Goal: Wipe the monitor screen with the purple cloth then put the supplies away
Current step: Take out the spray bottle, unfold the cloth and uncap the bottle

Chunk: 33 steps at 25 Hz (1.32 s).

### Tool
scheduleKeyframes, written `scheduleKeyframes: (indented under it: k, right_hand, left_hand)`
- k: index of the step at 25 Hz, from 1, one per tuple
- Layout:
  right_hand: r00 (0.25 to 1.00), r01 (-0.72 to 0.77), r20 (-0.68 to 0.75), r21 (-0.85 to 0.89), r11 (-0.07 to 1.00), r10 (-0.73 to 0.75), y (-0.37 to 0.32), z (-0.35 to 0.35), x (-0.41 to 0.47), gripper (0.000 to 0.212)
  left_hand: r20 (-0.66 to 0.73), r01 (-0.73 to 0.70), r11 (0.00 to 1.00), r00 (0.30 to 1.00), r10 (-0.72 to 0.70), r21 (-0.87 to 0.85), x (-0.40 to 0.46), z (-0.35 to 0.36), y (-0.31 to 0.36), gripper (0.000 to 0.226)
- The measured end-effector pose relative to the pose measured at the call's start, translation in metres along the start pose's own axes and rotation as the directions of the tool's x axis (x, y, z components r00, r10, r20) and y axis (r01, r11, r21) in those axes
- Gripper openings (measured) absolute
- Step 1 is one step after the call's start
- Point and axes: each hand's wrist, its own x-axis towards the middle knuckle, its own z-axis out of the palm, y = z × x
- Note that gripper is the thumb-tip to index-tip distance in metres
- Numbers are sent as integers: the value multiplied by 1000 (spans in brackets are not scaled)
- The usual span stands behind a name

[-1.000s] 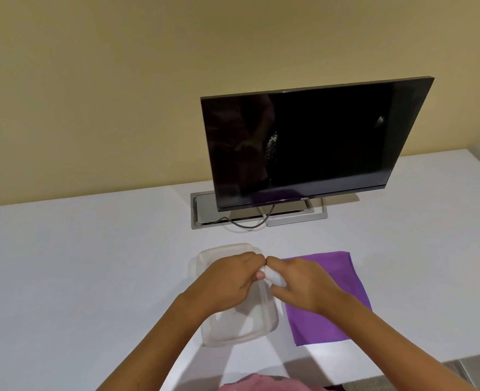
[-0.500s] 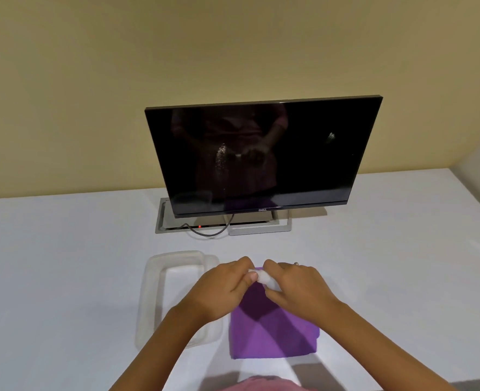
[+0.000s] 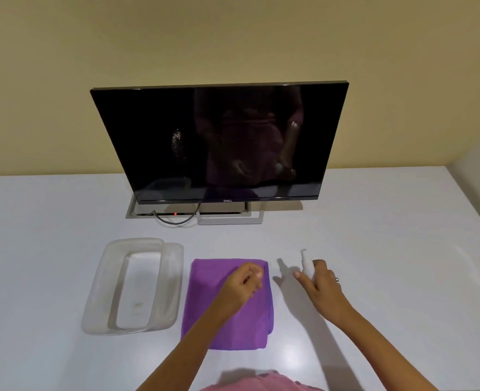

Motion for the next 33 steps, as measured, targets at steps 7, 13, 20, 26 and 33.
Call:
scheduleKeyframes:
  k: [7, 13, 20, 26, 33]
  right_hand:
    - [997, -22, -65, 166, 986, 33, 59, -18, 3, 33]
    - [988, 53, -156, 200, 978, -22, 80, -20, 8, 26]
    - [990, 104, -117, 178, 979, -83, 86, -13, 7, 27]
    - [981, 137, -163, 207, 969, -104, 84, -9, 6, 22]
    - [978, 152, -172, 203, 967, -118, 79, -8, 5, 25]
  left_hand:
    - [-111, 42, 980, 994, -20, 196, 56, 64, -12, 10]
    - [-123, -55, 915, 986, 113, 401, 82, 79, -22, 10]
    - [-74, -120, 730, 971, 228, 673, 82, 84, -31, 40]
    - [-280, -29, 641, 884, 375, 767, 64, 59, -18, 57]
    - [-761, 673, 591, 632, -147, 444, 27, -42, -57, 51]
